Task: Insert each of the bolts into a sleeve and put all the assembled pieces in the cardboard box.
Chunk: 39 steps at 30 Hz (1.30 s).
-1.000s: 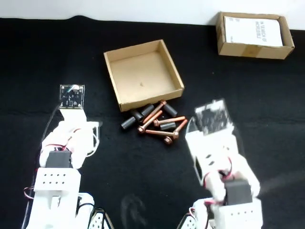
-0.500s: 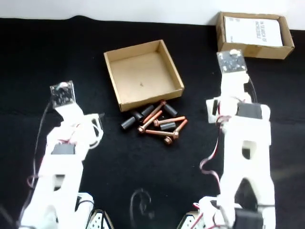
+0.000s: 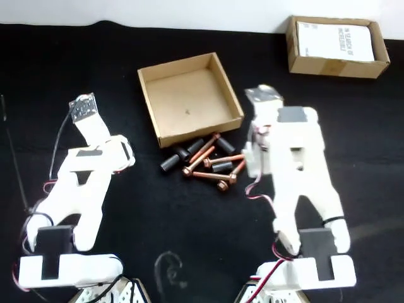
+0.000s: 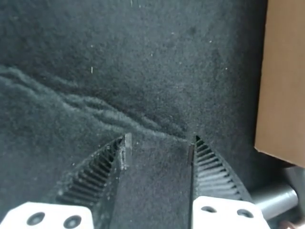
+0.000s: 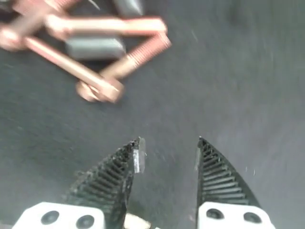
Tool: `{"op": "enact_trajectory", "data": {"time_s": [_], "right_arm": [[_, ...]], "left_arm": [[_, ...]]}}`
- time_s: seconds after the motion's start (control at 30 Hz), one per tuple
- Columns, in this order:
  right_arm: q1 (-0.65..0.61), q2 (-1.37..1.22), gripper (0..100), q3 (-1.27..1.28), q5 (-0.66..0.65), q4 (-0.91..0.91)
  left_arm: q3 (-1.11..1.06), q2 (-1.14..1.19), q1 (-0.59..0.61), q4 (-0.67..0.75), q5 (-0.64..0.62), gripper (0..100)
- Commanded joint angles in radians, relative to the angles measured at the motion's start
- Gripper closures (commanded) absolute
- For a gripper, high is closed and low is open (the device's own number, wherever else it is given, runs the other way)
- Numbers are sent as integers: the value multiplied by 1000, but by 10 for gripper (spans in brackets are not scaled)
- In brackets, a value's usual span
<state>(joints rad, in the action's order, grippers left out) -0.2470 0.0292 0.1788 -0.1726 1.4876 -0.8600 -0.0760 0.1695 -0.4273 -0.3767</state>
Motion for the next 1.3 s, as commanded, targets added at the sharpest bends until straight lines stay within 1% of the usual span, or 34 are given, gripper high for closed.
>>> {"op": "enact_trajectory", "data": {"time_s": [0.0, 0.17, 0.43, 0.6, 0.83, 1.07, 1.27], "right_arm": [[-122, -56, 829, -200, -21, 10], [-232, -217, 829, -506, -126, 73], [-225, -562, 829, -860, -190, 142], [-206, -717, 829, -1020, -236, 183], [-183, -846, 829, -1115, -250, 243], [-122, -869, 829, -1107, -252, 248], [-117, -918, 829, -1087, -252, 234]], "left_arm": [[41, 1, 12, 14, -8, 793], [38, 1, 12, 14, -8, 793], [38, -1, 12, 14, -6, 793], [39, 1, 12, 14, -5, 793], [41, 5, 12, 18, -3, 793], [41, 5, 12, 18, -2, 793], [41, 5, 12, 18, -2, 793]]}}
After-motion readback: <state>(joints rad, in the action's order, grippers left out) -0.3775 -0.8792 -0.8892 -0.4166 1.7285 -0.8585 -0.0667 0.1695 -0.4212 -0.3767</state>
